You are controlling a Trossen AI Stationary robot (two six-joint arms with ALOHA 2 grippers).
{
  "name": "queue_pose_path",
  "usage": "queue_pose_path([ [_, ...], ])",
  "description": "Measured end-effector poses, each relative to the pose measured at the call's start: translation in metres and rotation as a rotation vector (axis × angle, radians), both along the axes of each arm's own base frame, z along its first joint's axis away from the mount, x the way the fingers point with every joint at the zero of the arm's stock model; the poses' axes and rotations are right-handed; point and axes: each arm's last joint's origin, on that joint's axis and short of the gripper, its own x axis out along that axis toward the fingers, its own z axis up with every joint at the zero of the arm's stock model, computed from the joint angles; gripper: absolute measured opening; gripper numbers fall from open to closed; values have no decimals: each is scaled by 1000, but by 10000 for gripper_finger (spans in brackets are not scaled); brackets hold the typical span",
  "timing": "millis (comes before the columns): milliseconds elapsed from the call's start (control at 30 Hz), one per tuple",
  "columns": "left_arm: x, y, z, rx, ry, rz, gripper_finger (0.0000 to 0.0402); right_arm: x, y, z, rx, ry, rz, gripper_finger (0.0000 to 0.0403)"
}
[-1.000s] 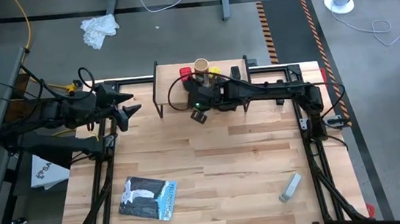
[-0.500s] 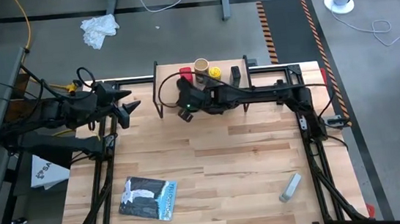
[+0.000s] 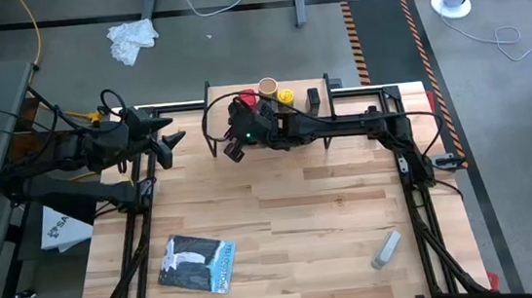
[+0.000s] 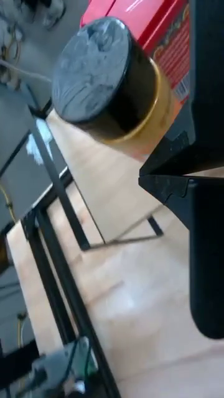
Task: Shelf spices
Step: Put the black seasoning bottle on the shelf
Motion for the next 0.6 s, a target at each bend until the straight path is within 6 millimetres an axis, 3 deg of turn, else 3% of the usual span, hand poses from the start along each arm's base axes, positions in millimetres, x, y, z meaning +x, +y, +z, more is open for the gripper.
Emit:
queue_pose_path([
  [133, 0, 0, 0, 0, 1, 0, 266, -2, 15, 8, -31, 52, 40, 0],
  [267, 0, 0, 0, 0, 6, 0, 266, -10, 30, 9, -126, 158, -41, 0],
  [600, -1, 1, 0, 20, 9, 39, 266, -11, 8, -4, -100, 142, -214, 0],
])
